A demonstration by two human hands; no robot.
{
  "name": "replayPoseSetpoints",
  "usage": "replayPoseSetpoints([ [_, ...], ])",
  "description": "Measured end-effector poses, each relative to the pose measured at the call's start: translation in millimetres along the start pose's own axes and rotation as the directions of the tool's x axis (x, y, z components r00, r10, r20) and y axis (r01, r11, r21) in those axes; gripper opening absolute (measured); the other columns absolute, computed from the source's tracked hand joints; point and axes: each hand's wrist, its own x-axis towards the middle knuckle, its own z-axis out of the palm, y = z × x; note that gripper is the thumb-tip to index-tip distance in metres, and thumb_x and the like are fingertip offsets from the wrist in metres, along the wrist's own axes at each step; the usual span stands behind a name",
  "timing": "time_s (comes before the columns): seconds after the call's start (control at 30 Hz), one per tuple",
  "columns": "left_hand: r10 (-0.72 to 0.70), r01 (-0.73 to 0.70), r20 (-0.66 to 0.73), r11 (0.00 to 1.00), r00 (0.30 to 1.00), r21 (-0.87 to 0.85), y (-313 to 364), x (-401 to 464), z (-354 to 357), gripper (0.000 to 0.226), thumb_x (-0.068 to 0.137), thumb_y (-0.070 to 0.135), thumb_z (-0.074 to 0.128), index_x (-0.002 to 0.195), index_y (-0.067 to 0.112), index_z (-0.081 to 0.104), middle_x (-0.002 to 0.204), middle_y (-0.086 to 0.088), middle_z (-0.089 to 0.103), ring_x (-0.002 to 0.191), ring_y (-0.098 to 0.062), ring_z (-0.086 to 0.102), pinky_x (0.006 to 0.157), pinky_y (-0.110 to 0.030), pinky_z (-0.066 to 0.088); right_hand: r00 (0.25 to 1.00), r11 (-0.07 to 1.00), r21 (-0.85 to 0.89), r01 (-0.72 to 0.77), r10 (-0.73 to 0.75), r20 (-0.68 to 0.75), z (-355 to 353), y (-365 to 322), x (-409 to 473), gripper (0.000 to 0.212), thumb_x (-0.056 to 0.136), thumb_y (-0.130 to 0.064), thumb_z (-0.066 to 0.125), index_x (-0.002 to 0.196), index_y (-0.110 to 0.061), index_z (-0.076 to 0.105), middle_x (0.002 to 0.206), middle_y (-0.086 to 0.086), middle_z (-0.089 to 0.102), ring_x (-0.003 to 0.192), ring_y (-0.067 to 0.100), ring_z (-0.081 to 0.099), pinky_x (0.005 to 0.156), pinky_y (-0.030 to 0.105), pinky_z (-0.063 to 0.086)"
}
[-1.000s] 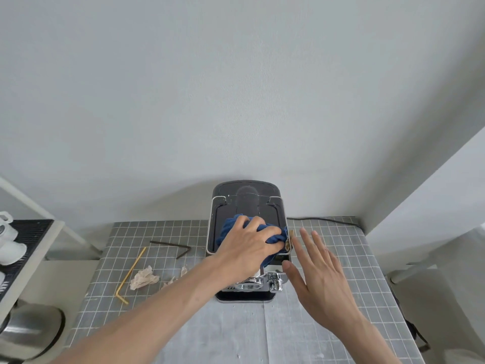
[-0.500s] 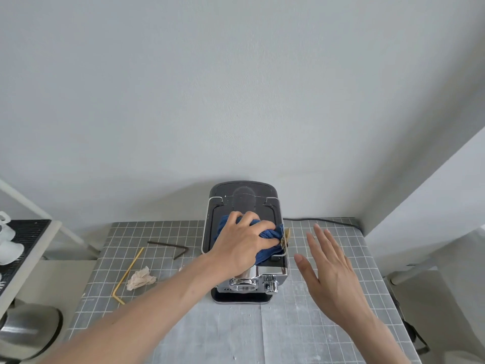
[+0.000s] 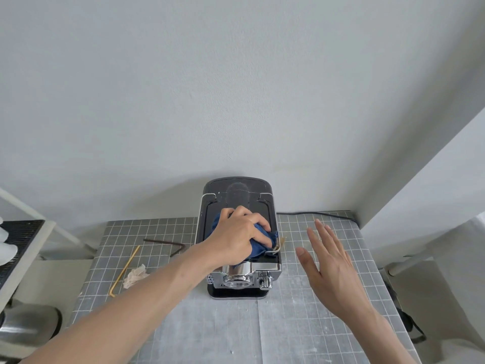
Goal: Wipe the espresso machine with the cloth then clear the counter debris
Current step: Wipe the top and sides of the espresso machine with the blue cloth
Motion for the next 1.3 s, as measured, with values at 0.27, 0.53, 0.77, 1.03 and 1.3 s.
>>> replayPoseSetpoints([
  [0.27,0.079,-0.013,-0.17,0.933,0.982,0.358,-16.4,-20.1,16.5,0.063,0.087,0.011,0.061,0.136,0.049,0.057,0.154,0.004,0.044,0.136,-0.028,0.039,0.101,-0.052,0.036,1.0,0.999,0.04,0.025,-0.025,0.006,0.3,-10.1,9.1,0.067,0.103,-0.062,0.028,0.16,-0.028,0.028,0.17,-0.015,0.003,0.157,0.004,-0.005,0.128,0.042,0.015],
  [0.53,-0.27,0.291,-0.111,0.916,0.956,0.276,-20.0,-1.5,5.4,0.08,0.094,0.013,0.057,0.161,0.033,0.019,0.17,-0.007,-0.004,0.155,-0.038,0.005,0.123,-0.055,0.017,0.989,0.99,-0.009,0.143,-0.143,0.034,8.2,-28.7,17.2,0.062,0.106,-0.057,0.025,0.161,-0.029,0.022,0.171,-0.016,-0.001,0.155,0.001,-0.011,0.128,0.04,0.012],
  [0.77,-0.258,0.309,-0.213,0.914,0.942,0.263,30.3,-60.6,31.1,0.061,0.095,0.024,0.054,0.154,0.02,0.037,0.164,-0.021,0.022,0.149,-0.045,0.025,0.12,-0.06,0.025,0.977,0.974,-0.091,0.208,-0.202,0.069,26.7,-41.8,43.1,0.057,0.11,-0.044,0.021,0.163,-0.022,0.017,0.172,-0.008,0.001,0.158,0.011,-0.008,0.127,0.037,0.011],
  [1.03,-0.307,0.355,-0.215,0.904,0.927,0.238,42.9,-68.6,43.3,0.078,0.088,0.016,0.062,0.158,0.012,0.029,0.166,-0.026,0.014,0.152,-0.046,0.018,0.124,-0.057,0.017,0.971,0.951,-0.197,0.237,-0.232,0.05,33.8,-35.7,48.8,0.055,0.11,-0.034,0.014,0.163,-0.019,0.018,0.172,-0.004,0.007,0.159,0.017,0.003,0.126,0.044,0.023],
  [1.3,-0.463,0.477,-0.116,0.859,0.879,0.188,-8.4,4.8,-1.7,0.084,0.096,0.018,0.058,0.161,0.013,0.006,0.167,-0.023,0.009,0.154,-0.041,0.011,0.124,-0.052,0.018,0.974,0.958,-0.185,0.221,-0.207,0.092,32.1,-35.6,49.0,0.055,0.111,-0.037,0.014,0.164,-0.025,0.007,0.171,-0.011,-0.004,0.158,0.011,-0.007,0.128,0.043,0.017],
])
